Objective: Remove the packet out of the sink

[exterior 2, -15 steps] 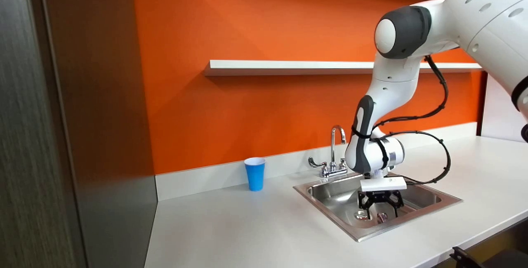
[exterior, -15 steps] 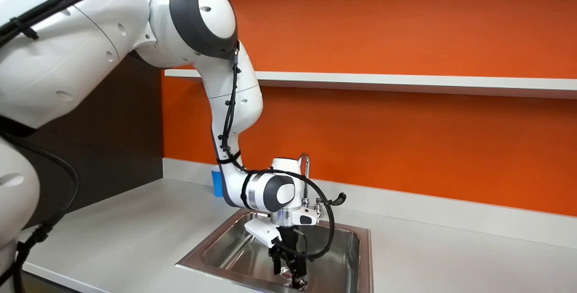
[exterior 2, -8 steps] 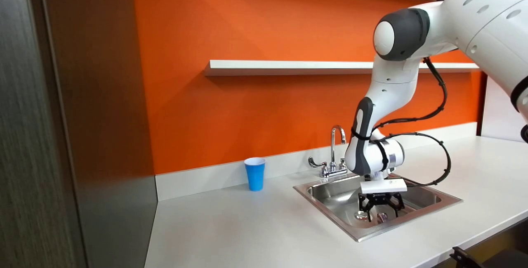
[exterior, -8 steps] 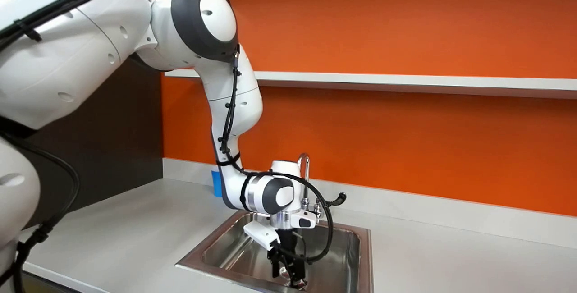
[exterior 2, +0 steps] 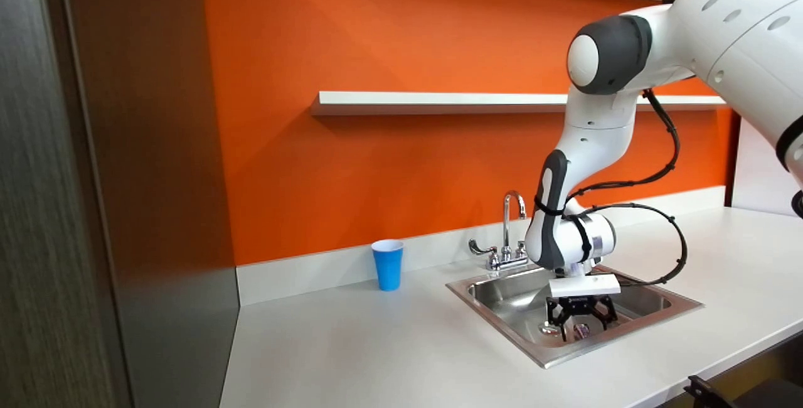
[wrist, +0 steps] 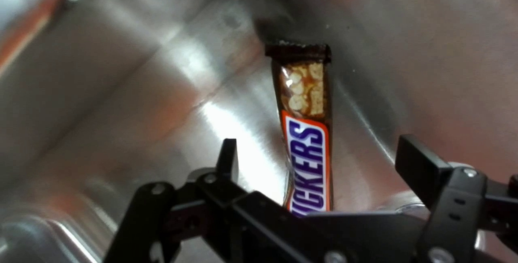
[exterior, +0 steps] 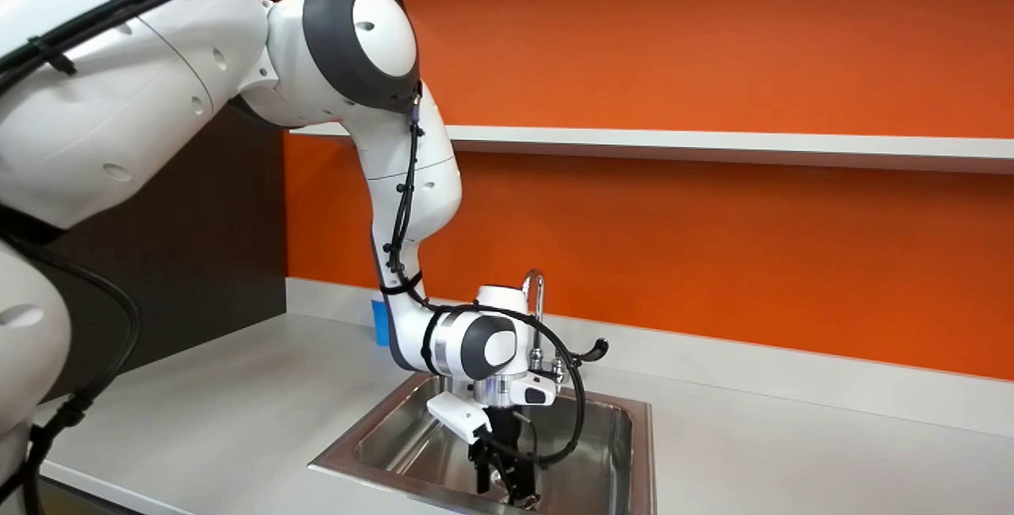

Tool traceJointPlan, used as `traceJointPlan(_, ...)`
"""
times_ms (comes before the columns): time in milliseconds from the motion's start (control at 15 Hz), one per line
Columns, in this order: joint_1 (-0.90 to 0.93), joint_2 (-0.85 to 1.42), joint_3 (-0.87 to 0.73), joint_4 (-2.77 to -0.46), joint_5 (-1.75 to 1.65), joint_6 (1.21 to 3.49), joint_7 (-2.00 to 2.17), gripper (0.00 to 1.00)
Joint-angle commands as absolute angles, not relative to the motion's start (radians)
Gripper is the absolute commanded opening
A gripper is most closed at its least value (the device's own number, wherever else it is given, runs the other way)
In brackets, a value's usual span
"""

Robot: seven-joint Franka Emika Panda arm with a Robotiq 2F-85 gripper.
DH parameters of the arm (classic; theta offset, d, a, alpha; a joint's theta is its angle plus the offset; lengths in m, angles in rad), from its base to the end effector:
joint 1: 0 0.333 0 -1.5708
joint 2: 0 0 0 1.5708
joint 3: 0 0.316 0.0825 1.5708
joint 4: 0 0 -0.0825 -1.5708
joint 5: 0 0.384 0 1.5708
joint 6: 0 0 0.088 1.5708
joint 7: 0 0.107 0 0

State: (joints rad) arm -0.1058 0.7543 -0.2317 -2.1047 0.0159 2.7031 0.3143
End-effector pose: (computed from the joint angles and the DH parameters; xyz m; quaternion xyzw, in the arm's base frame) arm 0.5044 -0.1899 0.0525 0.9478 -0.3018 -0.0689 0.0771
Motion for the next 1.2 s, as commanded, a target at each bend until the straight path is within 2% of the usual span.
traceJointPlan(0,-0.09,0.763,-0.246,-2.082,0.034,2.667,0.319,1.0)
traceJointPlan(533,-0.087,0.773,-0.252,-2.071,0.032,2.657,0.323,1.0)
traceJointPlan(600,-0.086,0.774,-0.253,-2.07,0.031,2.655,0.324,0.75)
traceJointPlan(667,-0.086,0.775,-0.253,-2.069,0.031,2.654,0.324,0.74)
traceJointPlan(1133,-0.087,0.788,-0.252,-2.055,0.03,2.644,0.322,0.18)
